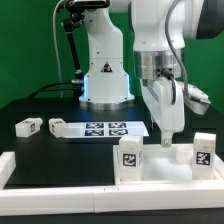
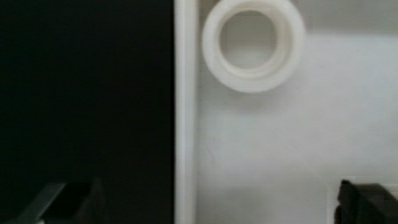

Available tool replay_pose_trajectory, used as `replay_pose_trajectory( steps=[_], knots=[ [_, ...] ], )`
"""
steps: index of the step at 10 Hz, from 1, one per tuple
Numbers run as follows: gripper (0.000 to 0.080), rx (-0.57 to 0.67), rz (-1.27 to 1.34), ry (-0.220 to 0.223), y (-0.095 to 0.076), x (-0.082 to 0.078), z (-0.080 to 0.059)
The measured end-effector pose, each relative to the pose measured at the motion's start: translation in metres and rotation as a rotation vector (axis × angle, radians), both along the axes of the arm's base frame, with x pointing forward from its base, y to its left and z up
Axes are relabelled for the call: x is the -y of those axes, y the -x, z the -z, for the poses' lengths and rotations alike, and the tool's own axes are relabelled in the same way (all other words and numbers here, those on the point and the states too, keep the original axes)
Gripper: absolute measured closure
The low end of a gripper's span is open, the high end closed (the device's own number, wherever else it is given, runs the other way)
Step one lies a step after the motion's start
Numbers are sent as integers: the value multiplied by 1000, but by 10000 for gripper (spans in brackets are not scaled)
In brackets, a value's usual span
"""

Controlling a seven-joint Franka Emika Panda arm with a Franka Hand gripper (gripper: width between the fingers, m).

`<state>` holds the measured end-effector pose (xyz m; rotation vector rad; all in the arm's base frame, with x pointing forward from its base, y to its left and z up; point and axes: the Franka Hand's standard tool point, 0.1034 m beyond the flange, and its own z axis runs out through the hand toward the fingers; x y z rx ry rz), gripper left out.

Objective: Assemble square table

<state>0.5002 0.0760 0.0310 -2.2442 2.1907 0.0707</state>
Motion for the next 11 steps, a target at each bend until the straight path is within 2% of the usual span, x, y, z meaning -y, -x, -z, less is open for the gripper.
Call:
replay_pose_trajectory(
  steps=[2,4,6,9,10,11],
  knots=[
    [150,-33,-8,24,8,3,21],
    [150,-27,7,34,8,-4,24],
    [160,-27,2,33,8,-4,25],
    [660,-28,2,33,8,-4,25],
    [660,-28,2,33,8,-4,25],
    [731,-18,2,35,6,-3,24]
  ],
)
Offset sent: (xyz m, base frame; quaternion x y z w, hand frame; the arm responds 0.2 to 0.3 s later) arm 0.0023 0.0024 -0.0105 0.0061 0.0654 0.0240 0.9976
